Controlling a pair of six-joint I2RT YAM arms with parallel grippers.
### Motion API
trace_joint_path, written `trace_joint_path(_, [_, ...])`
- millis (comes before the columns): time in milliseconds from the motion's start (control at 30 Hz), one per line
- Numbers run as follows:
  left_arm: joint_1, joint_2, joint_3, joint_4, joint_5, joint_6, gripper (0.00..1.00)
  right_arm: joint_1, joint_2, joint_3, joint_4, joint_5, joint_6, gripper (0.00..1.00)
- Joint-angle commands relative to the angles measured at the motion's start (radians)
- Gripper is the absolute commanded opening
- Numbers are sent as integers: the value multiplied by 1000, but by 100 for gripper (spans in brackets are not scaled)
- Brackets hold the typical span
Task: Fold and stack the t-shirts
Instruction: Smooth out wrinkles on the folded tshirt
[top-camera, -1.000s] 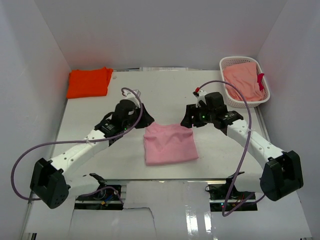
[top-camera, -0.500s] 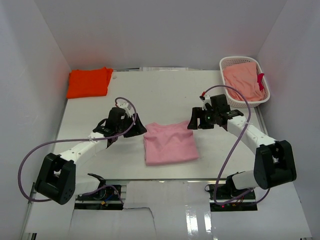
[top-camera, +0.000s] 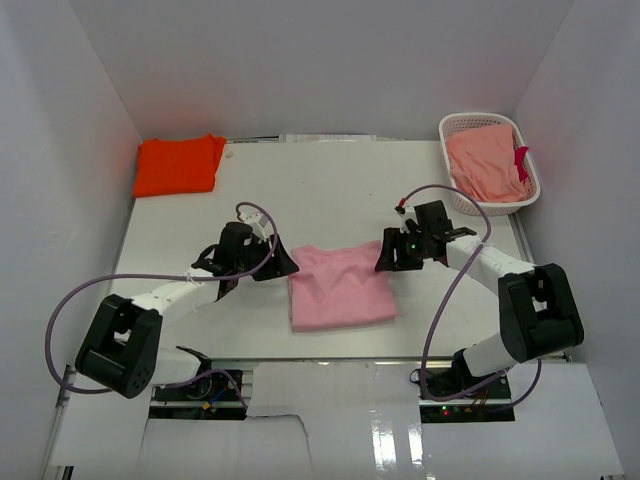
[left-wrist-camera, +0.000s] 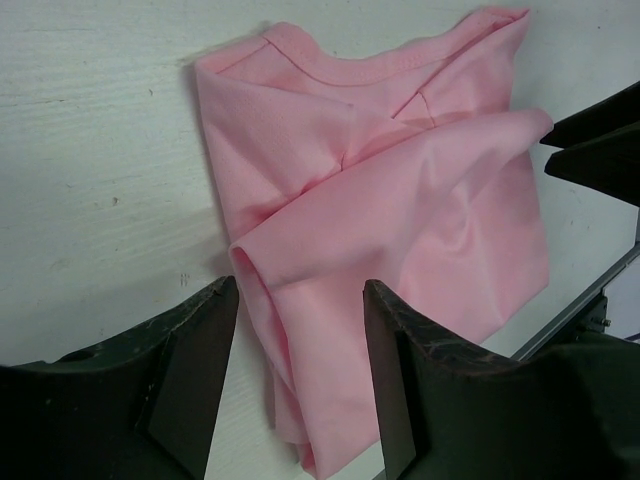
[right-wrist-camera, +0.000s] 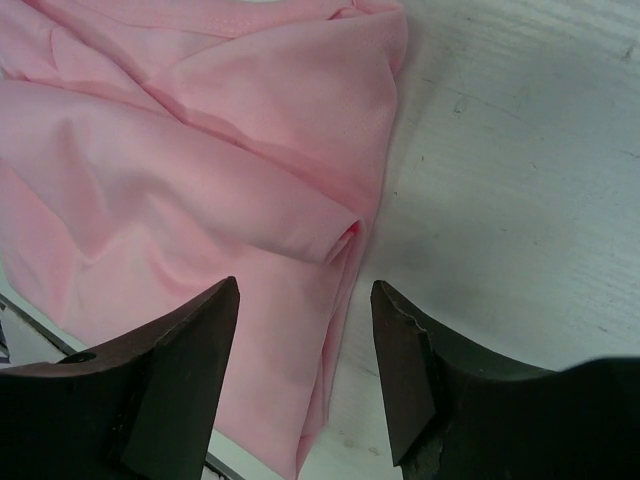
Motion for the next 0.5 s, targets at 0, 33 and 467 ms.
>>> trace_joint_path(0, [2, 17, -6, 76, 42, -12, 63, -4, 19, -3, 71, -20, 4, 61])
trace_joint_path(33, [2, 21, -6, 81, 44, -12, 63, -4, 25, 1, 75, -20, 4, 60])
trace_joint_path(467, [4, 54, -20, 112, 47, -15, 61, -5, 97, 44, 109, -26, 6, 51])
